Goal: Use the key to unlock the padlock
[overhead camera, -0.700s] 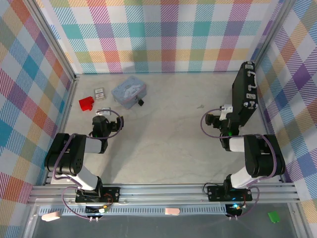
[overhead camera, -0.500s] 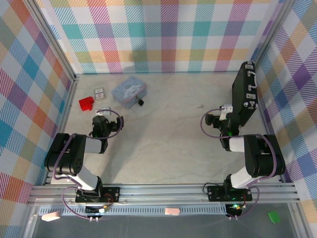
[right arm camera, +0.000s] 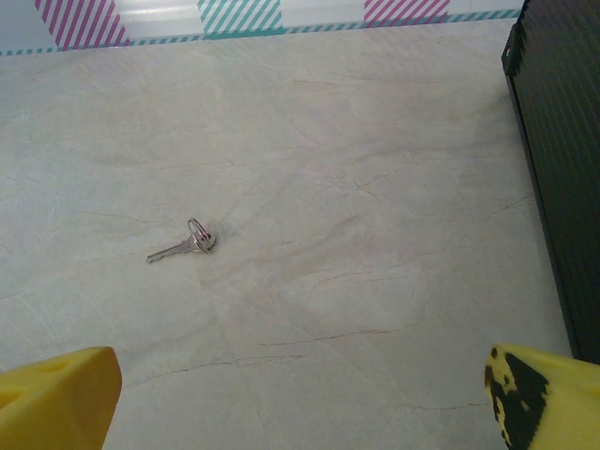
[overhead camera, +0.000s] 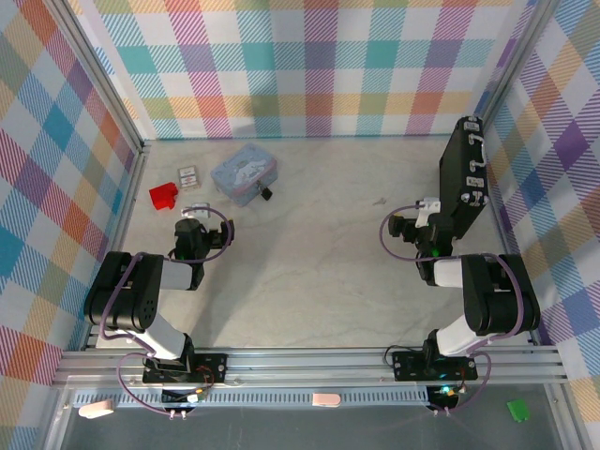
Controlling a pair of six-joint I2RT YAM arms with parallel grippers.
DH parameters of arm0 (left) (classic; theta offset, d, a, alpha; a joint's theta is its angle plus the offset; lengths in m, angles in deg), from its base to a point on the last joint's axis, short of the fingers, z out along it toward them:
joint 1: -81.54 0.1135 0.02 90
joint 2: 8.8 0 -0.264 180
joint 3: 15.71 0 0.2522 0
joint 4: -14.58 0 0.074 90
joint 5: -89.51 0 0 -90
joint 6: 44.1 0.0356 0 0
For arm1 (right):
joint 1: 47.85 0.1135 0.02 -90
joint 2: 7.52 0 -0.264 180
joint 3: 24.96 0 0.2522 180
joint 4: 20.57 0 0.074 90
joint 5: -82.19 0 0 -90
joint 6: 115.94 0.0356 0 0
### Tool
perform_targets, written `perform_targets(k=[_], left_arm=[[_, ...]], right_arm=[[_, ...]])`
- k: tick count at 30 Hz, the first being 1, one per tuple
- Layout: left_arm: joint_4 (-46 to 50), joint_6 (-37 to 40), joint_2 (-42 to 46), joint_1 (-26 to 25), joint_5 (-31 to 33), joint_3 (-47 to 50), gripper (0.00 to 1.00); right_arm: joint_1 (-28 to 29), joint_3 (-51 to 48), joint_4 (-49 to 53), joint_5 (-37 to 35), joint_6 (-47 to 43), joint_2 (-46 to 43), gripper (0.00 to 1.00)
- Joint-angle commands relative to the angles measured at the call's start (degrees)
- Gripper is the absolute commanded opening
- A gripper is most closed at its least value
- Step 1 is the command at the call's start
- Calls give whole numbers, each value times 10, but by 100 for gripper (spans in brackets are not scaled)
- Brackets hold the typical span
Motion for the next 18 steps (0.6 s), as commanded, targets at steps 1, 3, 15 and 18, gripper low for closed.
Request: perform_targets(k=[1,3,15,18], left_arm=[[-1,-2,3,8,-10,-11,100],[-2,-1,3,7,-8,-10,100],[-32,33,124,-27,-11,68,100],[39,30,190,-43,9,60,100]], right_arm=[[-2,4,-9,11,-1,0,99],[-2,4,-9,11,-1,0,99],[7,-32,-49,81,-44,-29,99],[17,-42,-35,85,-58,-62,99]])
